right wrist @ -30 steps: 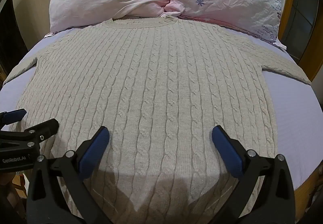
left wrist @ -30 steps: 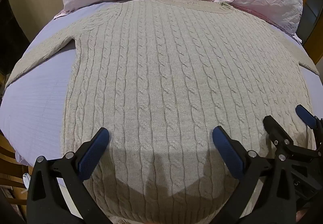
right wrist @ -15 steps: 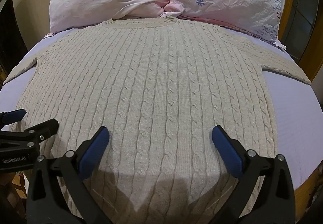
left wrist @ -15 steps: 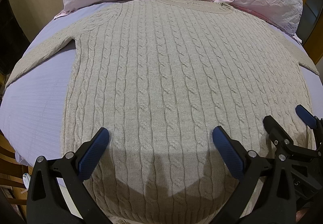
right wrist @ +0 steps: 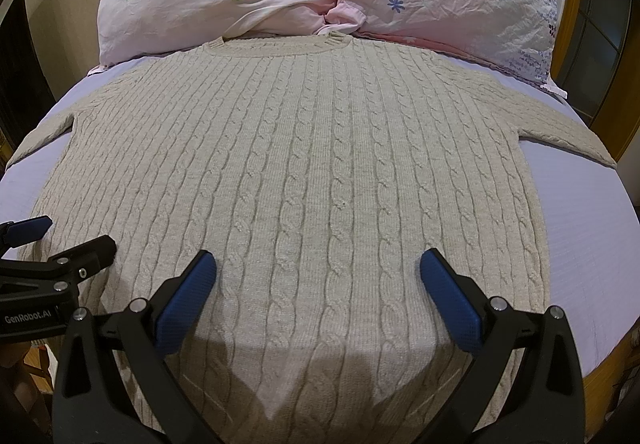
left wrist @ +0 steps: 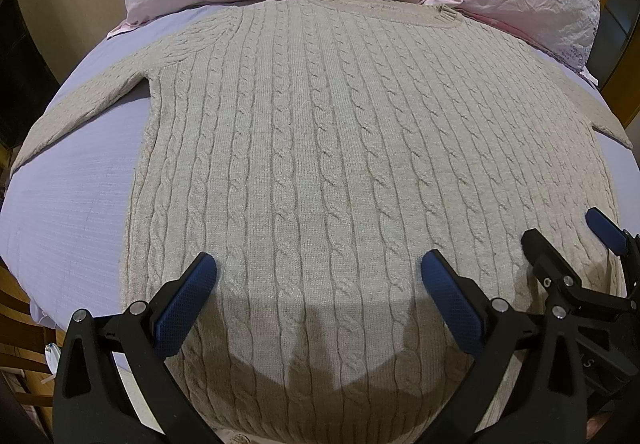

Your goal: Fold small clothes

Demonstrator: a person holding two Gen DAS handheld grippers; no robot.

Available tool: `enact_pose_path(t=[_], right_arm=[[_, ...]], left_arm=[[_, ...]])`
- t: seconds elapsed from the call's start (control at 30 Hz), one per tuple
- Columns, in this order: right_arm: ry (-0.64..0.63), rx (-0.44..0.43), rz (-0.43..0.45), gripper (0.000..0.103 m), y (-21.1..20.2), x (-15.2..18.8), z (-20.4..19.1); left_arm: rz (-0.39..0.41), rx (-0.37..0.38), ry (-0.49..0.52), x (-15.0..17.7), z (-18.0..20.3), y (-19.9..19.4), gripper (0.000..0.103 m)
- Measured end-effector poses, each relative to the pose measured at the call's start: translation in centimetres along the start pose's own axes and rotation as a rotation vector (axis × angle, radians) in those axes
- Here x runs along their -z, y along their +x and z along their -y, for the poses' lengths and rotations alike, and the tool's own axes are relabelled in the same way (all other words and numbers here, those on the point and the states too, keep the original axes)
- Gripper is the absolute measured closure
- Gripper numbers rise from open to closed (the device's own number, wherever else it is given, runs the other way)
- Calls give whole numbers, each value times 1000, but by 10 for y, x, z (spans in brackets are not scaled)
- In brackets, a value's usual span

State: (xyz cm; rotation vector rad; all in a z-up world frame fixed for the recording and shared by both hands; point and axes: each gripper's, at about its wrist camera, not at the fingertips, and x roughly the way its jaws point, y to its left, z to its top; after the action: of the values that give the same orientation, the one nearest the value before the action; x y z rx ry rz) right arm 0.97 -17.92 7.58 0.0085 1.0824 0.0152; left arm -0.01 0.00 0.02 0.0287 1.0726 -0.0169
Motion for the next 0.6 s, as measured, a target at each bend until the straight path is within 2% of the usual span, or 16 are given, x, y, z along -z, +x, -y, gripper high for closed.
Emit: enact_pose_path(t=[0.6], right_arm=[[0, 0, 0, 2, 1, 1, 0]], left_arm=[[1, 0, 0, 0, 0, 0, 1]])
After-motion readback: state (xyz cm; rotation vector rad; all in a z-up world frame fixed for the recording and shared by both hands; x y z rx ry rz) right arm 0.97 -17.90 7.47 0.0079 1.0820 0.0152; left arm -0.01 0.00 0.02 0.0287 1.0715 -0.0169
